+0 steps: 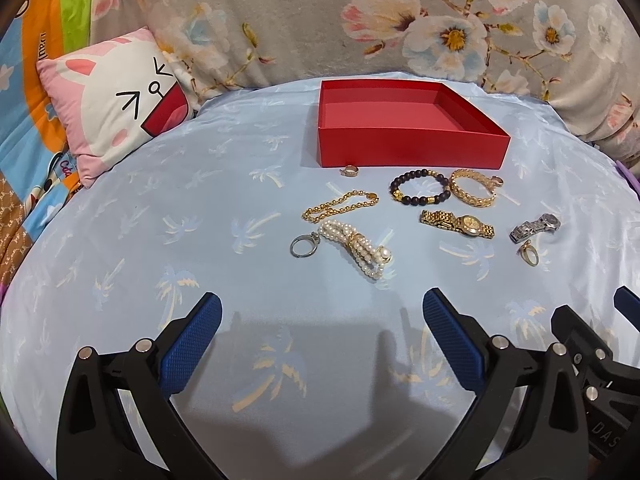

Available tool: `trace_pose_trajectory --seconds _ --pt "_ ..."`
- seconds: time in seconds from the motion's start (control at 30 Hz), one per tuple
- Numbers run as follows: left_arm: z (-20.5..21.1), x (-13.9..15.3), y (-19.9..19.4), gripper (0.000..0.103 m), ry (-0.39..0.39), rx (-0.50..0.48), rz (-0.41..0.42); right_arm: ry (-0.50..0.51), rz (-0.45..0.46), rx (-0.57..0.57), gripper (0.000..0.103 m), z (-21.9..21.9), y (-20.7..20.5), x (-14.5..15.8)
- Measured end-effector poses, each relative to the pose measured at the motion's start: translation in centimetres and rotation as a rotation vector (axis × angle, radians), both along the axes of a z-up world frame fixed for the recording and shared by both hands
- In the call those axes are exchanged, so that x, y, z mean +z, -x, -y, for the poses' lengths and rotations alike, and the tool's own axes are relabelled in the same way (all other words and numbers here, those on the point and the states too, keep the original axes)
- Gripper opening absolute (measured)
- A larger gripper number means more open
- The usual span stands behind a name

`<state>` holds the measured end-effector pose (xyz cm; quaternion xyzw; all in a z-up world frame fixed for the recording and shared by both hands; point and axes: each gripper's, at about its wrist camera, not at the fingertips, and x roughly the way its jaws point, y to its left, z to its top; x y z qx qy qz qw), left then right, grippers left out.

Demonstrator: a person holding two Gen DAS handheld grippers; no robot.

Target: Organize jewelry

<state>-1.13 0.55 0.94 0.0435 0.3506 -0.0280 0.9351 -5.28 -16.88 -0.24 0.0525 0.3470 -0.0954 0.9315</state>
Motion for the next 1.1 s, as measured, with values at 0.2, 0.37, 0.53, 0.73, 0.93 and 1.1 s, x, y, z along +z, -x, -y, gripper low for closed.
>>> trace_pose_trajectory --seconds 0.2,0.37,0.53,0.73,0.93,1.1 --pt "-0.01 0.03 0.03 0.098 0.002 0.0 -0.001 0.008 0.003 0.003 0.093 -0.14 0.06 0.01" --pt "0.0 0.01 0.03 0.098 0.002 -0.001 -0.003 0.01 0.001 0.005 0.093 -0.14 0.03 0.0" --pt "0.03 0.03 0.05 0.098 0.002 0.0 -0.002 0.009 0.004 0.005 0.093 -0.07 0.0 0.03" --pt "0.03 0.01 0.07 0.098 0.0 0.0 -0.002 0.01 0.001 0.006 0.093 -0.06 -0.01 0.04" --pt "0.02 -0.01 0.04 0.098 0.001 0.0 -0.002 0.01 0.001 0.006 0.093 -0.07 -0.01 0.03" --pt "0.08 0.02 0.05 0.098 0.0 -0.002 -0.002 0.009 0.002 0.005 0.093 -0.09 -0.01 0.03"
